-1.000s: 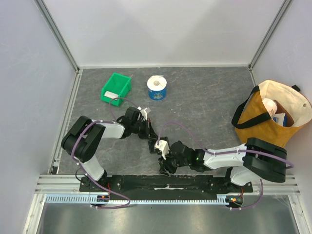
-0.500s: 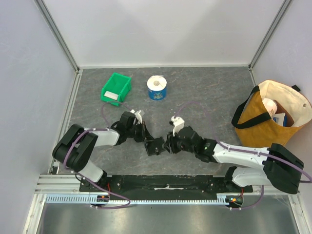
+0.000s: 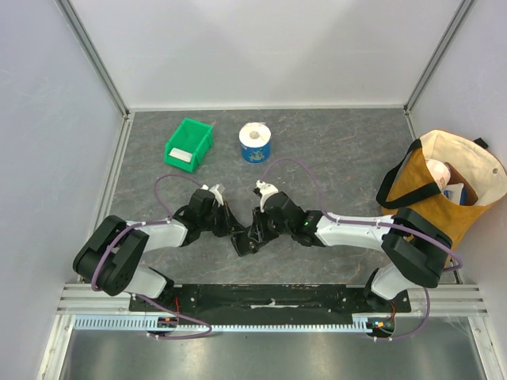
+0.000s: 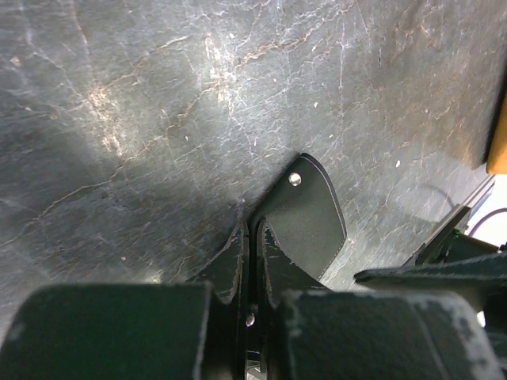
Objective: Put the credit cards into the card holder
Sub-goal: Open the card holder at the center of the board, then move the storage box to the center of the board.
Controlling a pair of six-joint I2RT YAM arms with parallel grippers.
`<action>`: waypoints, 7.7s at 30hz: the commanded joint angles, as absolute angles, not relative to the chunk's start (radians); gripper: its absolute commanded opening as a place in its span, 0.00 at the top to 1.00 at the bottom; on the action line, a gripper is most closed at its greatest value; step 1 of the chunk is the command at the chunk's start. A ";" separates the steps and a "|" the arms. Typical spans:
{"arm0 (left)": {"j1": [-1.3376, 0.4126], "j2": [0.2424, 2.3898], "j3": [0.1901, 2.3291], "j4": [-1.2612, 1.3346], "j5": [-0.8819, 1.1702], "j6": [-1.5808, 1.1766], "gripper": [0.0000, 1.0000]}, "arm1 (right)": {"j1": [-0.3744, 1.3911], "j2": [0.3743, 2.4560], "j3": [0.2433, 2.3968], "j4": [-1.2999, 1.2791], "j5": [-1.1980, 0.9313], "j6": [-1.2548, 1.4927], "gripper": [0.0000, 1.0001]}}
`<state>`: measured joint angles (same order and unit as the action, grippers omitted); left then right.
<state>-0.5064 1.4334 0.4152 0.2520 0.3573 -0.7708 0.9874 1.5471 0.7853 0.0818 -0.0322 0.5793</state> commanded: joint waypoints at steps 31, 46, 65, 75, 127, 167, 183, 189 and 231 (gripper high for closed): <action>-0.506 1.330 0.431 0.110 0.160 -0.785 0.93 | 1.042 1.552 0.736 -0.299 0.003 0.440 0.63; -0.506 1.112 0.532 -0.113 0.105 -0.753 0.35 | 0.868 1.413 0.825 -0.313 0.112 0.463 0.56; -0.207 1.477 1.179 -0.276 0.069 -0.511 0.11 | 0.756 1.399 0.897 -0.307 0.028 0.423 0.50; -0.120 1.871 1.532 -0.273 0.138 -0.414 0.10 | 0.718 1.358 0.867 -0.318 0.015 0.410 0.49; -0.337 1.683 0.987 -0.003 0.515 -0.377 0.23 | 0.611 1.447 0.822 -0.218 -0.075 0.460 0.47; -0.684 1.778 1.292 0.012 0.414 -0.466 0.20 | 0.431 1.181 0.730 -0.229 -0.028 0.552 0.44; -0.428 1.333 0.845 -0.083 0.094 -0.630 0.23 | 0.560 1.523 1.110 -0.186 -0.218 0.460 0.24; -0.413 1.353 0.746 -0.094 0.086 -0.670 0.40 | 0.617 1.715 1.276 -0.195 -0.235 0.443 0.21; -0.416 1.669 0.769 0.129 0.258 -0.732 0.83 | 0.641 2.008 1.384 -0.114 -0.522 0.503 0.06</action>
